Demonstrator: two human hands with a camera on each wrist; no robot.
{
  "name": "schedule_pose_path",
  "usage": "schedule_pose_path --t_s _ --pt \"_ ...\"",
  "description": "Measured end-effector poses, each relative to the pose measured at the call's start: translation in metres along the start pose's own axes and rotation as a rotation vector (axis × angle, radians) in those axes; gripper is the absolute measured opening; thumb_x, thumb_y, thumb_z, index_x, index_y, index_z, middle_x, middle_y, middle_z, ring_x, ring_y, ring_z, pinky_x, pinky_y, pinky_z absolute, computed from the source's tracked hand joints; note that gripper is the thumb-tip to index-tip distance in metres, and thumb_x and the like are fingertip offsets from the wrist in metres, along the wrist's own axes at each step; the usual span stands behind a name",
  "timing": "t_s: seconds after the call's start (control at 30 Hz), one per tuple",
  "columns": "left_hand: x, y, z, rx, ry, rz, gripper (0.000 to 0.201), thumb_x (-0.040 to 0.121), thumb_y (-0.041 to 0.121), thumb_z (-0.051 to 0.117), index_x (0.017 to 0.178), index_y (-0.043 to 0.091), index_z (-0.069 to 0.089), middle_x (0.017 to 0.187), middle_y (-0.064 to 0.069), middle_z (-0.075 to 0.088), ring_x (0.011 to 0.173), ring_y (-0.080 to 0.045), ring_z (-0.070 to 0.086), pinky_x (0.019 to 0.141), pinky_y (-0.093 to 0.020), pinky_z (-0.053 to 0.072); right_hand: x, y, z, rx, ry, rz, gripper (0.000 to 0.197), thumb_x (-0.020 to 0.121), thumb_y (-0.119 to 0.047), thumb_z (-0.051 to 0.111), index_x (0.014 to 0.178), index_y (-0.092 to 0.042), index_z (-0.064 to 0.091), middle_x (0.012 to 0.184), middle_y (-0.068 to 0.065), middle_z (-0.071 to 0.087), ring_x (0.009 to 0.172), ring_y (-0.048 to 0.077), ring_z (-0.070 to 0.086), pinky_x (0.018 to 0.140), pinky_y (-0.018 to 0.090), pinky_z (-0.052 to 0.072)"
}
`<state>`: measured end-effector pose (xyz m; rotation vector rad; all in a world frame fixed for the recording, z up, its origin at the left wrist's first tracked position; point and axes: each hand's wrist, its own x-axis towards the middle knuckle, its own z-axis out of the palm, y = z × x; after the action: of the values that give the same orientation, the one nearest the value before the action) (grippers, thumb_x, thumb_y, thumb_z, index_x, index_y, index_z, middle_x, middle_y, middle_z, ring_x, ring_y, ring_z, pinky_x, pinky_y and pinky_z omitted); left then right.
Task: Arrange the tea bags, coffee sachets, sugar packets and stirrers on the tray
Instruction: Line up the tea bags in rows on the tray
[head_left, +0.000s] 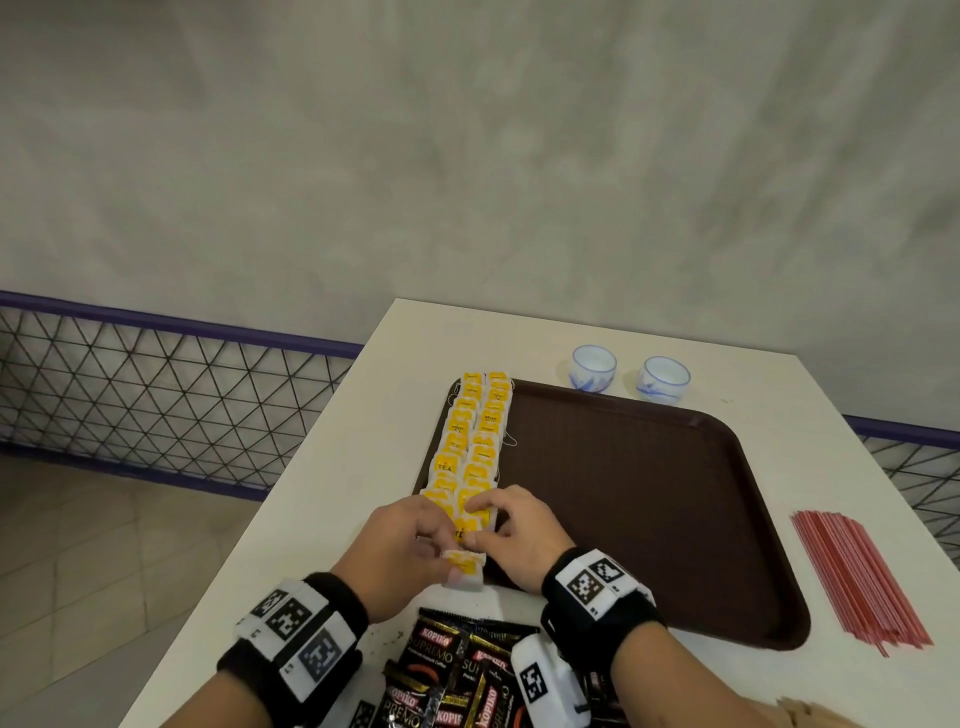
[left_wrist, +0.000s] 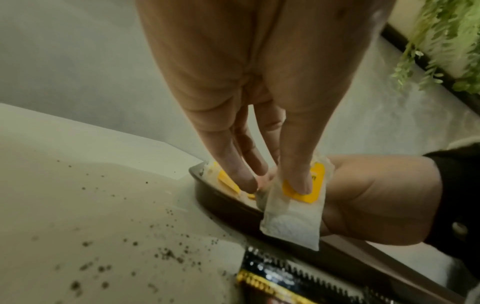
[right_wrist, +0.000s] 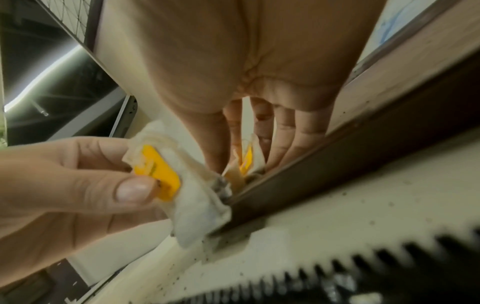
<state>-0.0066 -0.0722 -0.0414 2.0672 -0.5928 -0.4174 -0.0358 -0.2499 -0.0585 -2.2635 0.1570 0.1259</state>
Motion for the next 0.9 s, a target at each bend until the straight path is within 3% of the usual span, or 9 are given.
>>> schedule_pose_path --t_s 0.1,0.17,0.27,0.37,0.43,0.5,0.57,0.8,0.9 --pt "0.0 -0.002 -0.006 -0.002 0.042 -0.033 0.021 0.065 0.008 0.083 0.064 0.023 0.068 0.085 0.002 0.065 0.078 -0.014 0.063 0.075 -0.03 0.056 0.003 -0.002 0.004 -0.084 -0.009 -0.01 0.027 0.085 -0.019 0.07 0.111 -0.024 0.063 0.11 -0.006 0.045 0.094 0.012 0.048 0.087 0.022 0.043" --pt "0.0 -0.002 -0.009 0.02 0.001 -0.073 0.015 0.069 0.012 0.08 0.068 0.02 0.068 0.071 0.002 0.065 0.066 -0.011 0.059 0.068 -0.025 0.05 0.005 -0.004 0.006 -0.106 -0.002 0.001 0.023 0.084 -0.014 0.069 0.103 -0.024 0.061 0.108 -0.006 0.044 0.101 0.014 0.051 0.09 0.025 0.044" --pt "0.001 -0.002 -0.006 0.063 -0.068 -0.101 0.012 0.075 0.013 0.076 0.072 0.02 0.066 0.066 0.004 0.06 0.061 -0.009 0.054 0.062 -0.024 0.047 0.006 -0.003 0.004 -0.081 0.027 0.034 0.023 0.081 -0.009 0.068 0.083 -0.025 0.052 0.093 -0.009 0.043 0.084 0.013 0.049 0.075 0.024 0.042" --pt "0.004 0.0 0.0 0.101 -0.071 -0.111 0.012 0.077 0.013 0.073 0.076 0.02 0.064 0.073 -0.001 0.064 0.067 -0.014 0.058 0.066 -0.029 0.05 0.006 0.002 0.001 -0.053 0.056 0.033 0.028 0.082 -0.013 0.068 0.073 -0.029 0.047 0.091 -0.006 0.053 0.081 0.013 0.051 0.071 0.022 0.039" --pt "0.009 0.004 0.004 0.134 -0.053 -0.083 0.014 0.079 0.013 0.07 0.077 0.023 0.061 0.077 -0.002 0.065 0.07 -0.015 0.06 0.067 -0.025 0.051 0.006 0.005 0.0 -0.036 0.065 0.026 0.029 0.084 -0.012 0.065 0.071 -0.029 0.046 0.086 -0.005 0.056 0.08 0.014 0.052 0.068 0.021 0.04" --pt "0.013 0.008 0.008 0.162 -0.017 -0.029 0.016 0.082 0.013 0.068 0.078 0.025 0.058 0.074 0.004 0.061 0.064 -0.006 0.055 0.057 -0.01 0.045 0.007 0.005 -0.002 -0.011 0.071 0.036 0.027 0.085 -0.009 0.062 0.072 -0.027 0.048 0.082 -0.005 0.057 0.076 0.014 0.052 0.067 0.023 0.044" --pt "0.017 0.012 0.01 0.19 0.025 -0.009 0.017 0.083 0.013 0.066 0.08 0.026 0.057 0.072 0.009 0.059 0.061 -0.002 0.052 0.054 -0.006 0.041 0.007 0.006 -0.004 0.013 0.069 0.052 0.023 0.084 -0.008 0.061 0.075 -0.027 0.051 0.082 -0.004 0.06 0.074 0.013 0.054 0.067 0.024 0.046" --pt "0.02 0.003 0.019 0.297 -0.008 -0.064 0.034 0.08 0.013 0.069 0.068 0.036 0.047 0.066 0.011 0.053 0.057 -0.003 0.048 0.051 -0.007 0.037 0.003 0.004 -0.008 0.059 0.06 0.038 0.018 0.087 -0.015 0.065 0.076 -0.025 0.054 0.082 -0.006 0.06 0.077 0.011 0.055 0.072 0.025 0.046" --pt "0.021 0.003 0.018 0.323 0.016 -0.048 0.029 0.078 0.012 0.07 0.075 0.033 0.051 0.067 0.012 0.053 0.059 -0.002 0.048 0.054 -0.009 0.038 0.003 0.004 -0.007 0.079 0.06 0.032 0.019 0.088 -0.014 0.064 0.075 -0.025 0.055 0.08 -0.007 0.059 0.072 0.01 0.053 0.071 0.027 0.047"
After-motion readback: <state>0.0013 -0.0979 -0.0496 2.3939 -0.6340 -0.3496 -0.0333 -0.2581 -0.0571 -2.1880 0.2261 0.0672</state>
